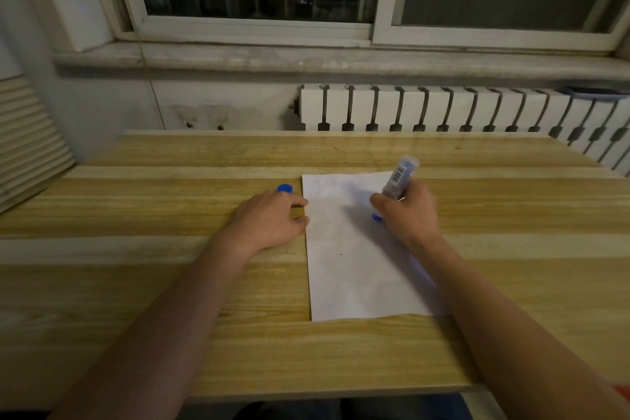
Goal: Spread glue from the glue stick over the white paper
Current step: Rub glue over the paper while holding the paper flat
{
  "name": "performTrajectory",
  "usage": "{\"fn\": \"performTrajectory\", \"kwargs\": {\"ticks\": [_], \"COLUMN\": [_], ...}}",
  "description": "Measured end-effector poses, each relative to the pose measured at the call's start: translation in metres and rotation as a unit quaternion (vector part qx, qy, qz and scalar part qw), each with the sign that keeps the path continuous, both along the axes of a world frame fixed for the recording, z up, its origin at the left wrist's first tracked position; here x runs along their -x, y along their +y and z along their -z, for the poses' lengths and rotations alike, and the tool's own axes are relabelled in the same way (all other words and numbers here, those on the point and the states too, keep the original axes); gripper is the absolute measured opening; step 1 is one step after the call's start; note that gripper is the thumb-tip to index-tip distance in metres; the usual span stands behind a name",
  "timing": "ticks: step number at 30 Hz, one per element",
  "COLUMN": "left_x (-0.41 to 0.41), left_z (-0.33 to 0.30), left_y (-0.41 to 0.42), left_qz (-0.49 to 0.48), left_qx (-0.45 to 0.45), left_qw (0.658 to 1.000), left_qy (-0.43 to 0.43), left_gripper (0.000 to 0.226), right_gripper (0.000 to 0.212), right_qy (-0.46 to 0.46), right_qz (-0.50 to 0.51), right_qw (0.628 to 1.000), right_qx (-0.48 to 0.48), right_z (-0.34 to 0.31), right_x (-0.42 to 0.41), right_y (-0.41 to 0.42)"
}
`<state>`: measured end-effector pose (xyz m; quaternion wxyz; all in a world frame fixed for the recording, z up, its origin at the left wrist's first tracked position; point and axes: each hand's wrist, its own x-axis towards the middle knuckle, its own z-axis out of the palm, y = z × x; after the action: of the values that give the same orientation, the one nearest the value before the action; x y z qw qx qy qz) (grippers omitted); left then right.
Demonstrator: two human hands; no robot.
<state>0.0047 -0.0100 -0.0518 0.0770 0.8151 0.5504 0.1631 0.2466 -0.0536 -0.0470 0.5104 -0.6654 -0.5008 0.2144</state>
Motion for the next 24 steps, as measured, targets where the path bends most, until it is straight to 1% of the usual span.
{"fn": "performTrajectory", "kwargs": {"ticks": [9,16,20,24], "left_x": [0.0,0.0,-0.001,0.0], "left_z": [-0.002,-0.004,-0.004,-0.005], "left_y": [-0.003,-0.004,-0.004,-0.005], "left_qz": [0.0,0.0,0.004,0.003], "left_qx": [0.006,0.011,0.014,0.017], "left_qw": [1.0,1.0,1.0,1.0], "left_qy": [0.011,0.016,0.015,0.013], "left_gripper": [0.045,0.045,0.044,0.045], "right_gripper": [0.021,0.02,0.015,0.016], "right_qy": [-0.006,-0.004,-0.009,0.004], "right_qz": [0.031,0.054,0.062,0.064], "right_qw": [0.999,0.998,0.998,0.998], "right_qx": [0.01,0.01,0.012,0.017], "right_z": [-0.003,-0.005,-0.005,-0.005], "right_x": [-0.007,-0.016,-0.02,-0.022], "right_y": [-0.003,-0.005,-0.006,-0.006]}}
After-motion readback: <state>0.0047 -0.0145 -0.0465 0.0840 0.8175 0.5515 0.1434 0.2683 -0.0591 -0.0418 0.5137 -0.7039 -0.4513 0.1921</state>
